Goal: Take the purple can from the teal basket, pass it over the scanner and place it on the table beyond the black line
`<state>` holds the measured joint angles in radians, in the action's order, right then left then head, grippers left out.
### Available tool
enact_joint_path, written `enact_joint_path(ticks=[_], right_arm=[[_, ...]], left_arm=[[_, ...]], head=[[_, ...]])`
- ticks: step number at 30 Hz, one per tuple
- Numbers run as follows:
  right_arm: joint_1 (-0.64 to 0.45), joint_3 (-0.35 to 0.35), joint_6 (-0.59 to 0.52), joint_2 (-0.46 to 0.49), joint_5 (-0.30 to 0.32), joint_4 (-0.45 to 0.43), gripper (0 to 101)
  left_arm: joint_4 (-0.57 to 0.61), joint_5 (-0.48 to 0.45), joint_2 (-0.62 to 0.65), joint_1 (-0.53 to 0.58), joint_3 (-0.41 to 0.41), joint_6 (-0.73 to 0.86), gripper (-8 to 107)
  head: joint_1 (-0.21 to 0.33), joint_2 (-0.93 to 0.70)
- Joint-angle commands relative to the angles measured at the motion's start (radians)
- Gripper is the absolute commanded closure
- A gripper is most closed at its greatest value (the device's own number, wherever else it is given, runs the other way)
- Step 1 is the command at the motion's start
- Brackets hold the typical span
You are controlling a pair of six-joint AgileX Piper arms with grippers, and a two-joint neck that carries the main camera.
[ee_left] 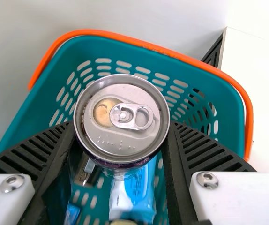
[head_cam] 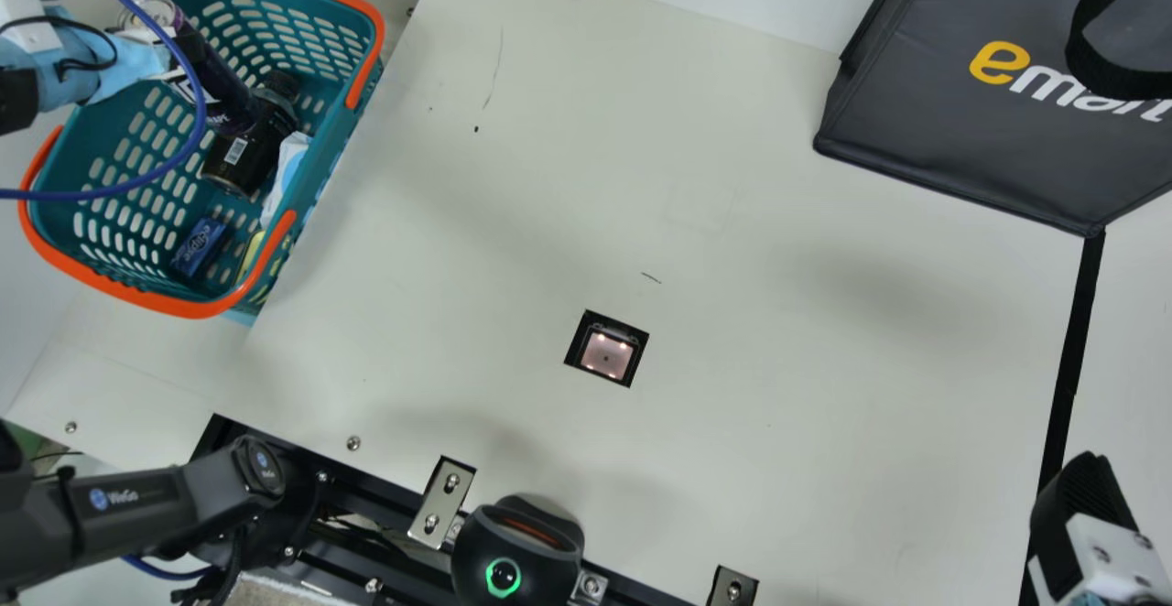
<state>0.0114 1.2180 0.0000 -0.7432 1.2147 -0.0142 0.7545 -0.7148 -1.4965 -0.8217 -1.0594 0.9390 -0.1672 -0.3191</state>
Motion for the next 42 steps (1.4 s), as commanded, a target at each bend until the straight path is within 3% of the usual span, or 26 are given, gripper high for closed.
enact_joint_path(ticks=[1, 10, 20, 42], right_arm=[[0.0, 0.0, 0.0, 0.0, 0.0, 0.0, 6], [0.0, 0.0, 0.0, 0.0, 0.0, 0.0, 6], [0.0, 0.0, 0.0, 0.0, 0.0, 0.0, 6], [0.0, 0.0, 0.0, 0.0, 0.0, 0.0, 6]], left_arm=[[-0.124, -0.005, 0.045, 0.009, -0.007, -0.194, 107], [-0.337, -0.061, 0.189, 0.107, -0.041, -0.482, 107], [-0.523, -0.108, 0.325, 0.318, -0.049, -0.727, 107], [-0.856, -0.223, 0.444, 1.01, -0.041, -1.205, 107]], head=[[0.029, -0.002], [0.029, -0.002], [0.029, -0.002], [0.029, -0.002]])
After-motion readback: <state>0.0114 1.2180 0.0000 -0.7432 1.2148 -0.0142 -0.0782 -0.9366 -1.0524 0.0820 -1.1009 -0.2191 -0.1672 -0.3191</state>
